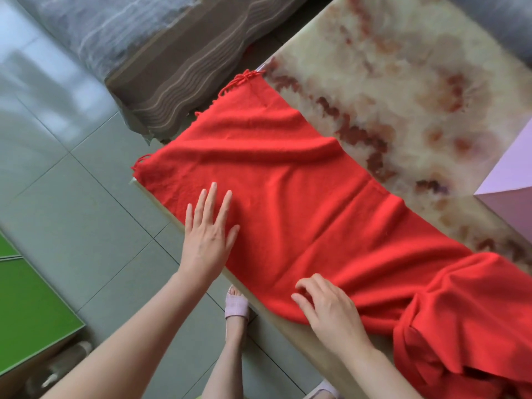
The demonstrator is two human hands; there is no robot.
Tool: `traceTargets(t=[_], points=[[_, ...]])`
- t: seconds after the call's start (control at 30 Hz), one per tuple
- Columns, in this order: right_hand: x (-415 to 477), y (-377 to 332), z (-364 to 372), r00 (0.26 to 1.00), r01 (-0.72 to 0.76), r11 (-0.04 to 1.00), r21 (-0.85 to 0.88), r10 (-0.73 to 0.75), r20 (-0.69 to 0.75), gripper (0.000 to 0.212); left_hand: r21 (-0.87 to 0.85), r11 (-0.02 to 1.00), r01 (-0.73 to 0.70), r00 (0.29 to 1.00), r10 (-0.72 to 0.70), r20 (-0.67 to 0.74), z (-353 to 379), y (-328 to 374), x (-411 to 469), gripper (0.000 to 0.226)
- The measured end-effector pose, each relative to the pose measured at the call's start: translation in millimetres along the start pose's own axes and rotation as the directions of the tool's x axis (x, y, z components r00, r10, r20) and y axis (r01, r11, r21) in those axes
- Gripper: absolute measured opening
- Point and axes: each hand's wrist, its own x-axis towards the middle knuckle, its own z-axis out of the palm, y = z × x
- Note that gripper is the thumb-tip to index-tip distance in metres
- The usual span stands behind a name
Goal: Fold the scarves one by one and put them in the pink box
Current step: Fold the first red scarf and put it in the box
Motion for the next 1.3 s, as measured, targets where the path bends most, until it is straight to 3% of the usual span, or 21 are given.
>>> traceTargets(t=[0.13, 0.3, 0.4, 0.47, 0.6, 0.7, 0.87, 1.0, 1.07, 1.17, 1.3], points=[[48.2, -1.4, -27.6, 0.977, -0.047, 0.992, 0.119, 0.071, -0.202, 0.024, -0.033, 0.999, -0.016, 0.998, 0.015, -0.055, -10.6, 9.8, 32.0, 0.065], [152.0, 33.1, -65.0, 0.845, -0.232, 0.946, 0.225, 0.310, -0.436, 0.028, -0.106, 0.994, -0.028, 0.987, 0.010, -0.162, -33.1, 29.0, 112.7, 0.057], [200.3, 64.7, -81.9, 0.784, -0.441, 0.848, 0.292, 0.523, -0.333, 0.038, -0.200, 0.979, 0.040, 0.976, -0.082, -0.204, -48.6, 35.2, 169.5, 0.052], [212.1, 78.2, -84.9, 0.790, -0.502, 0.821, 0.273, 0.564, -0.242, 0.042, -0.202, 0.977, 0.065, 0.980, -0.100, -0.170, -56.1, 36.3, 200.2, 0.055], [205.1, 85.0, -81.5, 0.801, -0.519, 0.827, 0.216, 0.559, -0.215, 0.037, -0.108, 0.991, -0.075, 0.989, 0.060, -0.137, -69.2, 36.0, 239.7, 0.062], [201.0, 85.4, -82.0, 0.817, -0.503, 0.841, 0.199, 0.538, -0.207, 0.021, -0.010, 0.978, -0.207, 0.975, 0.205, -0.087, -70.3, 34.0, 260.5, 0.062], [198.5, 77.8, -88.2, 0.822, -0.420, 0.844, 0.334, 0.510, -0.254, 0.015, 0.087, 0.977, -0.197, 0.972, 0.206, -0.111, -74.7, 38.5, 277.8, 0.034], [198.4, 83.3, -88.9, 0.795, -0.374, 0.821, 0.430, 0.523, -0.308, 0.025, 0.084, 0.990, -0.117, 0.959, 0.135, -0.248, -81.5, 39.1, 285.9, 0.024], [199.1, 85.5, -87.4, 0.792, -0.361, 0.828, 0.429, 0.515, -0.327, 0.028, 0.020, 0.998, -0.052, 0.947, 0.055, -0.315, -83.8, 41.6, 288.2, 0.027], [196.7, 84.6, -82.5, 0.795, -0.368, 0.885, 0.284, 0.458, -0.397, 0.037, -0.028, 0.999, -0.032, 0.946, 0.021, -0.323, -78.5, 49.7, 282.3, 0.045], [174.5, 72.0, -79.2, 0.782, -0.341, 0.916, 0.211, 0.401, -0.477, 0.044, -0.059, 0.984, -0.169, 0.945, 0.145, -0.293, -56.5, 71.5, 233.4, 0.055]])
